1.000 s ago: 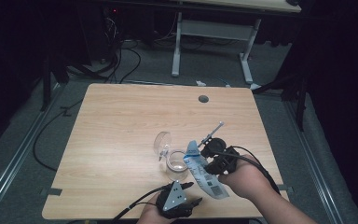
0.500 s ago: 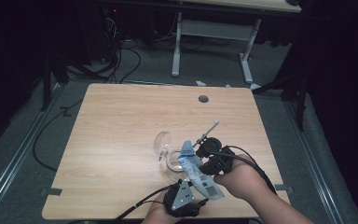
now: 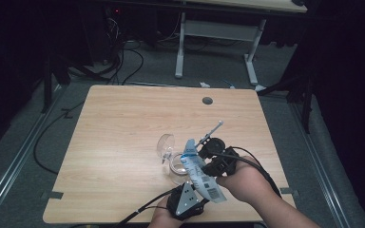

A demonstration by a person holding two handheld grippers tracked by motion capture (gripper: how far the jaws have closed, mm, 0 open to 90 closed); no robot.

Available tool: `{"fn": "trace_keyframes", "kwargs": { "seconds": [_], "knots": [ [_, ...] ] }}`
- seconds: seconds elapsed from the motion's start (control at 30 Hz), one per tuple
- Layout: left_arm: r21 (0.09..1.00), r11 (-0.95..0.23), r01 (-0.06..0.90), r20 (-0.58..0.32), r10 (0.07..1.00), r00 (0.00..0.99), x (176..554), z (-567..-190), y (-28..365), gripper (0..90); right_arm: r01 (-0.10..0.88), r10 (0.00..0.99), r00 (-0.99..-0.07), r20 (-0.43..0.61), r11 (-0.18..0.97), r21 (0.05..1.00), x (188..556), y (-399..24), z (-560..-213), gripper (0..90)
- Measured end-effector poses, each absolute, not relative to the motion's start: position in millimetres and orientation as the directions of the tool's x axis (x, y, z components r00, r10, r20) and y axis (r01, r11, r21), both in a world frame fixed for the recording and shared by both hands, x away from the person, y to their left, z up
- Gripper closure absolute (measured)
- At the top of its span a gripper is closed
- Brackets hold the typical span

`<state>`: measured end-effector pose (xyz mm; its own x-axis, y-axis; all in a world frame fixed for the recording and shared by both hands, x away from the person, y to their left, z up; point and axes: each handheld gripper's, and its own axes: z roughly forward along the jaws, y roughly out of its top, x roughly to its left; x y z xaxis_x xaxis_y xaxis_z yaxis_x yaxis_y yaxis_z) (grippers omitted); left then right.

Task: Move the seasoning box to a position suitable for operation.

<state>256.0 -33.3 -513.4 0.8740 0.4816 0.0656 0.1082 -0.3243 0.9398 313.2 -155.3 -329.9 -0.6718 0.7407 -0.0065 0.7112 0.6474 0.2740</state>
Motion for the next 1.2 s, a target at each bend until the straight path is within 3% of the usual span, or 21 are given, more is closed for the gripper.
{"fn": "trace_keyframes", "kwargs": {
  "seconds": [0.37,1.2],
  "knots": [
    [0.939,-0.326,0.105,0.072,0.487,0.87,247.7,-509.2,-40.5,60.2,0.704,0.739,-0.674,-0.028,0.653,0.28,312.8,-153.5,-331.7,89.9],
    [0.931,-0.339,0.132,0.051,0.481,0.875,258.8,-499.9,-48.4,61.6,0.682,0.73,-0.681,-0.053,0.659,0.317,325.8,-154.7,-335.2,90.0]
  ]
}}
